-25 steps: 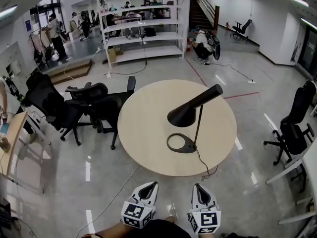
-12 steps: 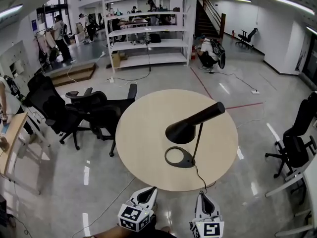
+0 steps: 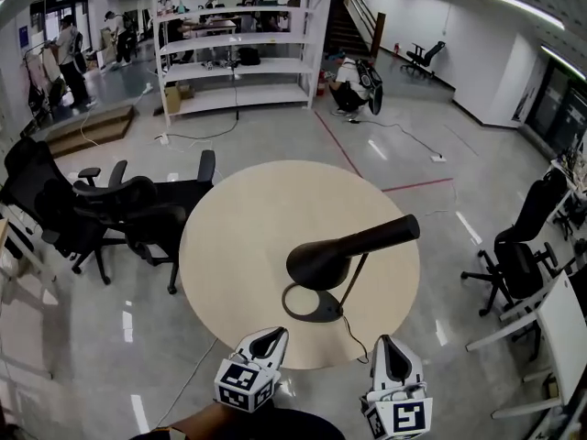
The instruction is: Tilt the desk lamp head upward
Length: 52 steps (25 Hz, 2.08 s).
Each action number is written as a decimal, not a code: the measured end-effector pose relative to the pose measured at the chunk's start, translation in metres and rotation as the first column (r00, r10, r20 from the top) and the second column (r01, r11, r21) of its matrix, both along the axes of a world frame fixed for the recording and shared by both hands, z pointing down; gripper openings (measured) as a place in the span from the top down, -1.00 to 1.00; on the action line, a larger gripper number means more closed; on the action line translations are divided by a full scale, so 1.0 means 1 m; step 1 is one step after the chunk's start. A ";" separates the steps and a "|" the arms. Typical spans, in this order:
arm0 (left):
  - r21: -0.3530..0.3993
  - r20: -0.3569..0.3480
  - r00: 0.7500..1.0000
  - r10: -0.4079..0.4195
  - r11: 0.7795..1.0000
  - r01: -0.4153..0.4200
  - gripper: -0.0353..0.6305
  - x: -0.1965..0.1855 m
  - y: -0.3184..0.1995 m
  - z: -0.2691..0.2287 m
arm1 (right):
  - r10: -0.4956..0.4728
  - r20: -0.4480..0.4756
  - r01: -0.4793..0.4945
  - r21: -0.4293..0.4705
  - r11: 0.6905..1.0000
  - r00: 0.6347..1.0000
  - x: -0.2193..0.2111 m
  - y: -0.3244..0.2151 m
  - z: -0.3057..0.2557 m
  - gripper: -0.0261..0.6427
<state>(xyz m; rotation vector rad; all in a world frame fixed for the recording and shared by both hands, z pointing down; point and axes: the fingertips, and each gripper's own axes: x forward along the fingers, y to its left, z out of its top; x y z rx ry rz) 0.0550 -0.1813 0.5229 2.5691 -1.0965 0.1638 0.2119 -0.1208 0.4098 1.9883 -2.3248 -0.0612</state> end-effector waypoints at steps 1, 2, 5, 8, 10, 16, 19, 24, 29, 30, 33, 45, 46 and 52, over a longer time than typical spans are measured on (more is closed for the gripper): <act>0.003 -0.006 1.000 0.003 1.000 -0.003 0.75 -0.004 -0.014 0.000 | 0.002 -0.018 -0.002 0.015 1.000 1.000 -0.005 -0.012 -0.009 0.89; 0.002 -0.013 1.000 0.007 1.000 -0.007 0.75 -0.008 -0.028 -0.001 | 0.004 -0.035 -0.003 0.029 1.000 0.999 -0.010 -0.023 -0.019 0.89; -0.018 -0.042 0.998 0.039 0.999 -0.040 0.72 -0.017 -0.060 -0.001 | 0.019 -0.069 -0.015 0.055 0.998 0.997 -0.023 -0.053 -0.044 0.89; -0.032 -0.073 0.994 0.081 0.996 -0.083 0.66 -0.021 -0.084 -0.002 | 0.049 -0.107 -0.041 0.078 0.996 0.993 -0.031 -0.078 -0.067 0.89; -0.036 -0.091 0.990 0.111 0.993 -0.115 0.61 -0.022 -0.097 -0.005 | 0.070 -0.126 -0.057 0.098 0.993 0.990 -0.034 -0.092 -0.082 0.89; -0.060 -0.145 0.975 0.167 0.982 -0.177 0.50 -0.023 -0.119 -0.006 | 0.106 -0.186 -0.085 0.117 0.989 0.977 -0.037 -0.119 -0.108 0.89; -0.093 -0.169 0.971 0.167 0.978 -0.184 0.46 -0.022 -0.128 0.001 | 0.117 -0.220 -0.087 0.140 0.986 0.969 -0.030 -0.131 -0.121 0.89; -0.148 -0.216 0.966 0.140 0.973 -0.175 0.40 -0.008 -0.134 0.008 | 0.103 -0.251 -0.062 0.166 0.984 0.962 -0.006 -0.149 -0.147 0.89; -0.164 -0.247 0.961 0.122 0.972 -0.166 0.40 0.005 -0.138 0.009 | 0.061 -0.261 -0.010 0.194 0.981 0.963 0.009 -0.166 -0.168 0.89; -0.168 -0.256 0.959 0.123 0.971 -0.169 0.40 0.011 -0.138 0.008 | 0.048 -0.267 0.005 0.194 0.981 0.962 0.013 -0.170 -0.172 0.89; -0.186 -0.284 0.952 0.113 0.968 -0.171 0.40 0.021 -0.140 0.009 | 0.004 -0.297 0.051 0.177 0.983 0.955 0.018 -0.185 -0.178 0.89; -0.220 -0.425 0.895 0.136 0.943 -0.248 0.39 0.019 -0.150 0.022 | -0.121 -0.386 0.150 0.044 0.988 0.915 0.001 -0.229 -0.160 0.89; -0.220 -0.436 0.889 0.143 0.940 -0.259 0.39 0.020 -0.149 0.021 | -0.128 -0.380 0.154 0.039 0.987 0.916 0.003 -0.231 -0.160 0.89; -0.194 -0.481 0.853 0.201 0.925 -0.327 0.40 0.032 -0.147 0.010 | -0.154 -0.355 0.174 0.023 0.985 0.922 0.015 -0.239 -0.155 0.89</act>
